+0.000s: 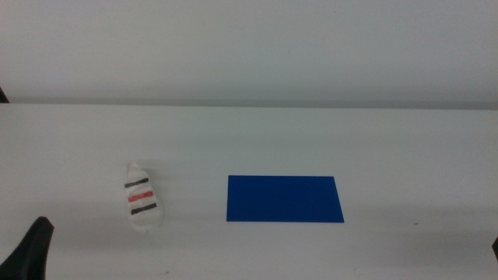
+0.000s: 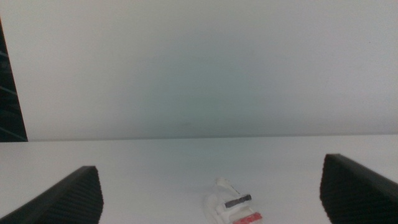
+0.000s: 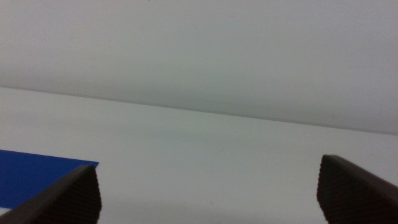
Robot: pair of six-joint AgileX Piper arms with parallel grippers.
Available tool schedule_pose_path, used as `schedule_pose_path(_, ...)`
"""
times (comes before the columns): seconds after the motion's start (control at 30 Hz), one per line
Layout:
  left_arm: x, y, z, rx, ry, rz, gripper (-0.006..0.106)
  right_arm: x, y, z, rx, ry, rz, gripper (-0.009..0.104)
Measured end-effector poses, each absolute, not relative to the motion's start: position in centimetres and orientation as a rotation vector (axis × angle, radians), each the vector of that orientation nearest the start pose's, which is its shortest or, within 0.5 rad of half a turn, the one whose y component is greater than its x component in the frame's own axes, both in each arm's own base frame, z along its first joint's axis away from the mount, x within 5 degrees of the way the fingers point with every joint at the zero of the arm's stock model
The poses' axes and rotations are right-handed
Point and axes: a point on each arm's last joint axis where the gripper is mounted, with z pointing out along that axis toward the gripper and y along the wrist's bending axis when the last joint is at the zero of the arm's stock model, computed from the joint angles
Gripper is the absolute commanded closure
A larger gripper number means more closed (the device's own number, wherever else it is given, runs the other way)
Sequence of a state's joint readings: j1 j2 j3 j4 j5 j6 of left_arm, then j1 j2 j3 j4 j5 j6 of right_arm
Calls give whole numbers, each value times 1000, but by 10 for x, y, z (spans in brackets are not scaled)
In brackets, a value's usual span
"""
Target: Use one arm to grab the shoe from the table and place it on the mat.
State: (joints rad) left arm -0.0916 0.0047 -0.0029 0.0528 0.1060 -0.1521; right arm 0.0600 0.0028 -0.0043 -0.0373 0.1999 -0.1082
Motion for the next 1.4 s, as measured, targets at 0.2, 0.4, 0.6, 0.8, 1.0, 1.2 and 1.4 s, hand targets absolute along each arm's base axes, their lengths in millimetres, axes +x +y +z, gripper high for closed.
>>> schedule_pose_path(0.2, 68, -3, 251, -44, 1860, -102, 7, 56, 3, 196, -166, 1674, -70, 2)
schedule_pose_path(0.4, 117, -4, 322, -74, 2284, -46, 7, 56, 3, 196, -166, 1674, -70, 2)
schedule_pose_path(0.6, 192, -10, 337, -212, 2682, -31, 7, 56, 3, 196, -166, 1674, -70, 2)
schedule_pose_path(0.8, 268, -31, 300, -304, 2897, -44, 7, 56, 3, 196, -166, 1674, -70, 2)
schedule_pose_path(1.0, 310, -42, 244, -429, 3015, -89, 7, 56, 3, 196, -166, 1674, -70, 2)
schedule_pose_path(1.2, 327, -44, 222, -518, 2973, -115, 12, 56, 3, 196, -166, 1674, -70, 2)
schedule_pose_path(1.4, 335, -48, 205, -575, 2983, -146, 20, 56, 3, 196, -166, 1674, -70, 2)
